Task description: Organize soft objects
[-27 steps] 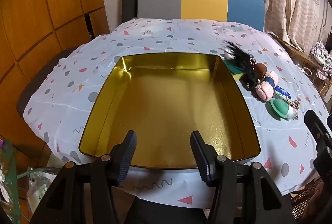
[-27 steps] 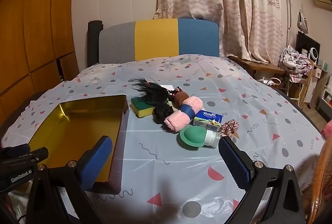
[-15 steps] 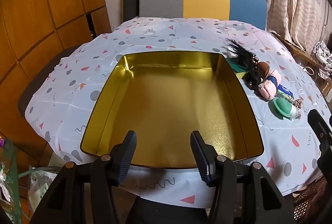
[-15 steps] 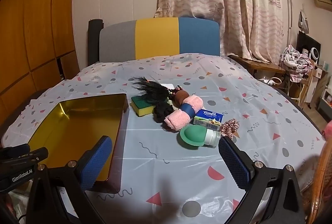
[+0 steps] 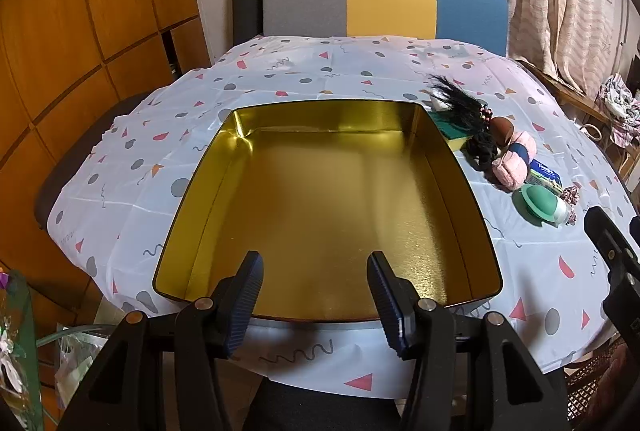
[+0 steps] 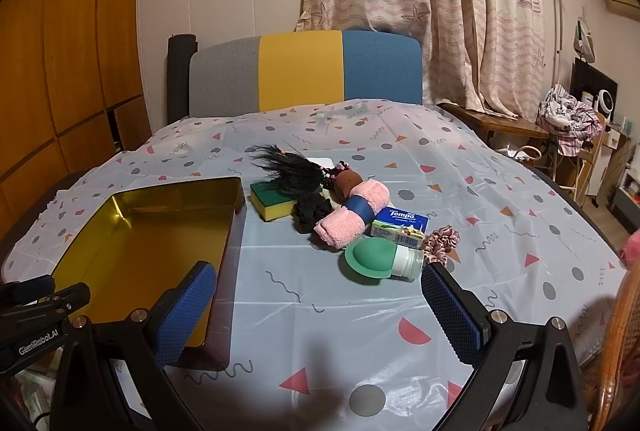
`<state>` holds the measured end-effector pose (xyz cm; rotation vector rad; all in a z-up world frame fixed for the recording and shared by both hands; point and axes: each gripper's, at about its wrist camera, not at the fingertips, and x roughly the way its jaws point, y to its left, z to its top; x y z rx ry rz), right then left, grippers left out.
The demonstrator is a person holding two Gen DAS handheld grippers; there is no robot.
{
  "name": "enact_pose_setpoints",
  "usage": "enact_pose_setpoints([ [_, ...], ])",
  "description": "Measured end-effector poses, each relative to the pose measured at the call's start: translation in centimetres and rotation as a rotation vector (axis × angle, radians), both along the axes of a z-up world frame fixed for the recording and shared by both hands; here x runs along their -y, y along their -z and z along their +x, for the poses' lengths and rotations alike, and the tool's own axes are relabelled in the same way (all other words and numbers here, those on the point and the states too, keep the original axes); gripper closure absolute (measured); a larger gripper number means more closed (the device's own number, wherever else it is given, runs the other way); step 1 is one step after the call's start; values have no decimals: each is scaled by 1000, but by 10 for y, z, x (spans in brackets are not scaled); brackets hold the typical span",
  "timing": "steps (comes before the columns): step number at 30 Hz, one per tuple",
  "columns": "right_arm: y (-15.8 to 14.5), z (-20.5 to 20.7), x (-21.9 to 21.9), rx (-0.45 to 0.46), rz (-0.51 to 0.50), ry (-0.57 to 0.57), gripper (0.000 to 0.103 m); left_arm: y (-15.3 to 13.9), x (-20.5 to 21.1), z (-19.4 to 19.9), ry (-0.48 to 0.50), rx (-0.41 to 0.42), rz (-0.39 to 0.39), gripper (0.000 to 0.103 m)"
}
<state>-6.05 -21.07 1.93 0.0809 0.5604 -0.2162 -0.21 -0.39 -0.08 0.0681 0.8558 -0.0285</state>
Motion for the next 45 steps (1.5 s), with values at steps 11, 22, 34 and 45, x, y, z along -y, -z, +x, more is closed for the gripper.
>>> enact_pose_setpoints([
  [11,3,2,-3,-9,-5,-6,0,1,1,0,5,-3,-2,48],
  [22,4,2,-4,-12,-4,-6,0,1,2,-1,6,-4,-1,48],
  [34,4,3,-3,-21,4,-7,0,3,2,0,11,-13,1,48],
  [45,4,3,-3,-25,9,-14,0,5,2,0,14,-14,4,48],
])
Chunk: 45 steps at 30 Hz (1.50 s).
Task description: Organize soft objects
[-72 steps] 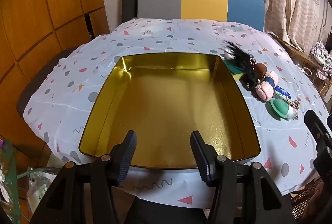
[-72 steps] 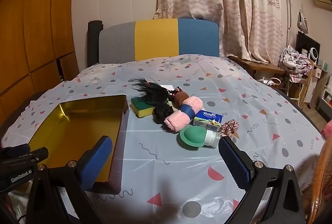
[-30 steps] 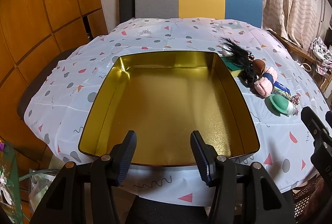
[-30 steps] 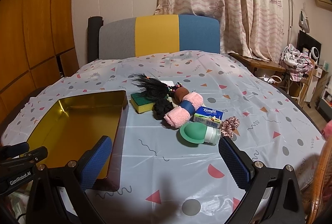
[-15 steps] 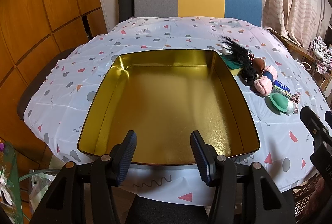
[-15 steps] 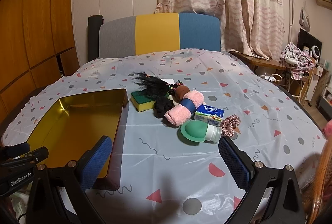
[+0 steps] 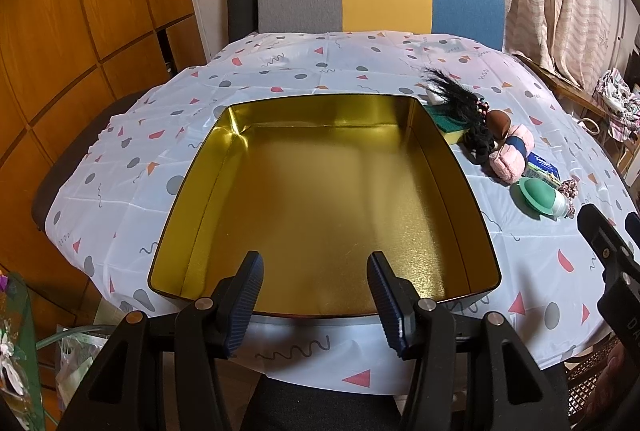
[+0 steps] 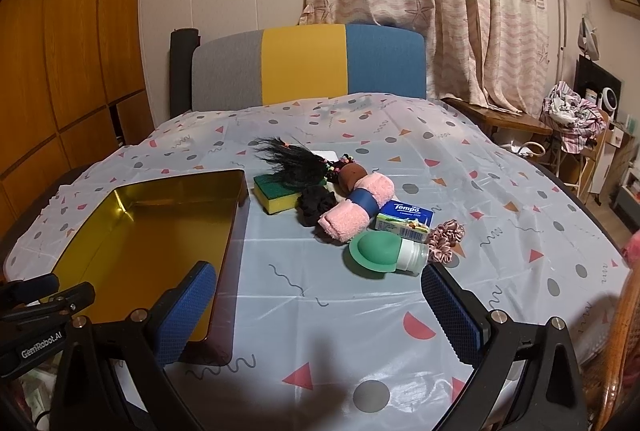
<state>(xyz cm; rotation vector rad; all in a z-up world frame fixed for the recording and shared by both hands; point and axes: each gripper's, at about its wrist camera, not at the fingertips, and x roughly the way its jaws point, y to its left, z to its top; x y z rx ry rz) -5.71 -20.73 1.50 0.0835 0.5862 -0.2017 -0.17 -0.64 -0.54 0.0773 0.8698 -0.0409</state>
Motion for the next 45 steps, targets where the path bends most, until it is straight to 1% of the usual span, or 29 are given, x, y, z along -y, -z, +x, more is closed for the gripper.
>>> enact_pose_setpoints([
  [17,3,1,3,-12,12,8,0,3,0,1,3,-12,1,48],
  [27,-1,1,11,-1,4,33,0,3,5,0,17,-15,2,48],
  [30,-1,3,28,1,18,71,0,4,7,1,37,-29,-19,48],
  [36,8,12,76,-61,66,177,0,5,19,-4,124,-38,-66,48],
  [38,13,17,90,-95,63,200,0,5,23,-4,145,-39,-72,48],
  [41,17,26,110,-131,32,209,0,2,34,-6,189,-43,-82,48],
  [43,20,34,123,-161,5,213,0,-1,42,-6,220,-44,-104,48],
  [45,22,44,141,-183,9,221,0,-5,51,-5,258,-47,-145,48],
])
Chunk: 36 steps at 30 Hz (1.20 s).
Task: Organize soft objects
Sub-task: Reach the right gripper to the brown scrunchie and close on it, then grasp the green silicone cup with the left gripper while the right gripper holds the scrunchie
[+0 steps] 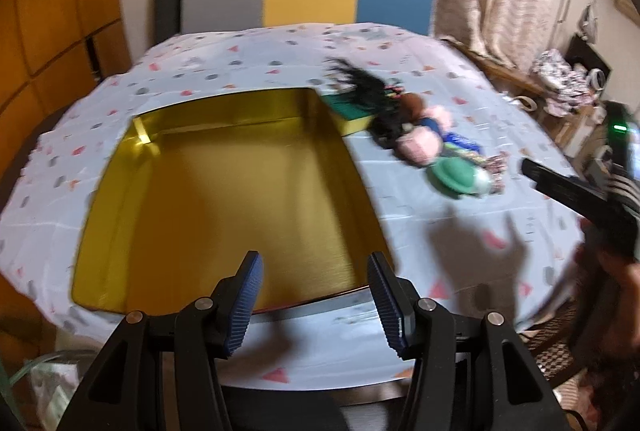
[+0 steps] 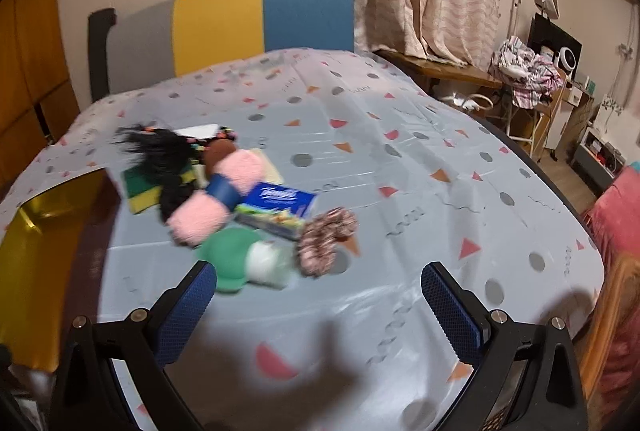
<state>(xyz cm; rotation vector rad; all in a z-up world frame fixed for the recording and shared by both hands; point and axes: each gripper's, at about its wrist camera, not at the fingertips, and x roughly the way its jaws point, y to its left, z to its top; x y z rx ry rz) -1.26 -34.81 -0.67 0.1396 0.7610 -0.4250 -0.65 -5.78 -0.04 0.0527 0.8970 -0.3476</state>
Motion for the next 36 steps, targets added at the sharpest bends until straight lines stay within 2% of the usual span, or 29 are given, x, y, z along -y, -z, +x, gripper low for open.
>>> enact_pose_setpoints([
  [4,7,32,41,-83,9,23,0,-7,21,3,59,-22,-51,48],
  [9,31,67,73,-169,132,-46,1,-12,54,-1,112,1,13,48],
  [11,42,78,82,-203,213,-80,10,-12,64,-5,132,15,40,48],
  [12,46,82,84,-212,233,-90,12,-12,72,-6,142,23,63,48],
  [14,55,91,88,-239,263,-110,24,-10,79,-5,158,21,84,48],
  [17,68,94,91,-273,290,-115,37,-6,90,-2,181,-4,73,48],
  [20,76,96,95,-286,369,-129,45,-3,99,3,181,-17,73,48],
  [21,78,96,94,-289,379,-131,45,-2,104,6,177,-20,75,48],
  [22,78,96,92,-291,364,-136,50,-1,107,7,176,-20,76,48],
  [23,78,98,90,-292,348,-143,62,-1,111,9,176,-21,75,48],
  [25,78,99,88,-293,345,-157,77,1,120,13,176,-22,79,48],
  [31,75,94,95,-266,409,-135,88,14,146,29,189,-46,95,48],
  [36,68,86,110,-227,420,-76,90,25,168,52,207,-84,84,48],
])
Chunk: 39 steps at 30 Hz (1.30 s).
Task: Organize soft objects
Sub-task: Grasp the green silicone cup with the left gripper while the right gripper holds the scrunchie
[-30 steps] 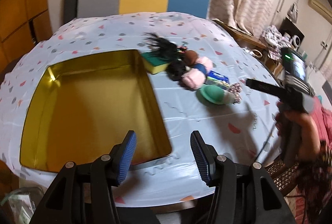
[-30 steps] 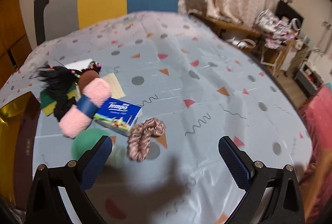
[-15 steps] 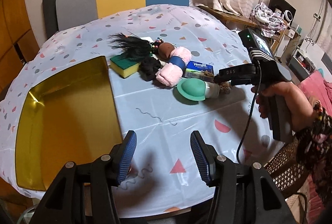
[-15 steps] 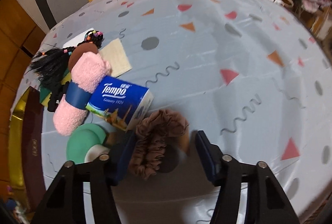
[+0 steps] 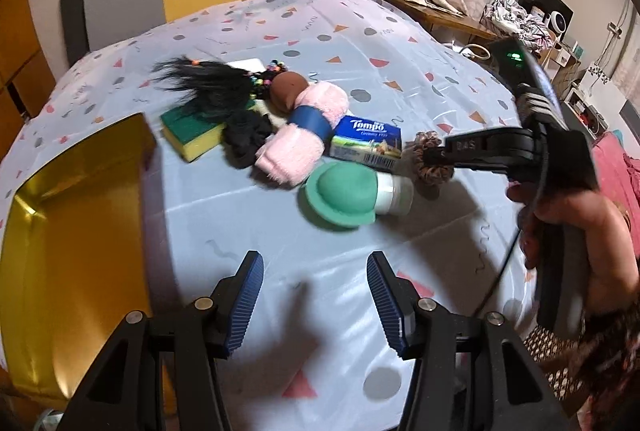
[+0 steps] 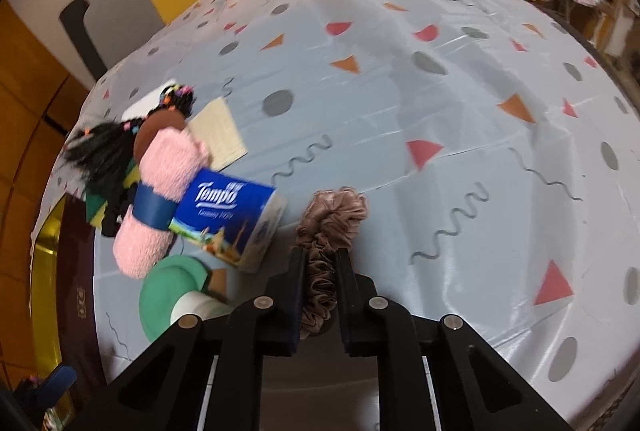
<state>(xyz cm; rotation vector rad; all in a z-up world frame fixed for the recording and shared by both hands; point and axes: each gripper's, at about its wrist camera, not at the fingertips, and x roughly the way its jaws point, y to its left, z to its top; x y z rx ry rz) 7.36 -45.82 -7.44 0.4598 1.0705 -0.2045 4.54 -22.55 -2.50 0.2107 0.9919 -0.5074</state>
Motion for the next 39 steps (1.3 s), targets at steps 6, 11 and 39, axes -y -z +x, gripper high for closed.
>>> enact_pose_setpoints([
  [6,-6,-4,13,26,15,56,90,26,35,41,28,-62,53,48],
  [11,-7,-6,26,38,39,113,90,44,42,59,56,-153,-70,54],
  [39,-7,-10,37,44,66,156,90,52,109,65,452,-45,202,34],
])
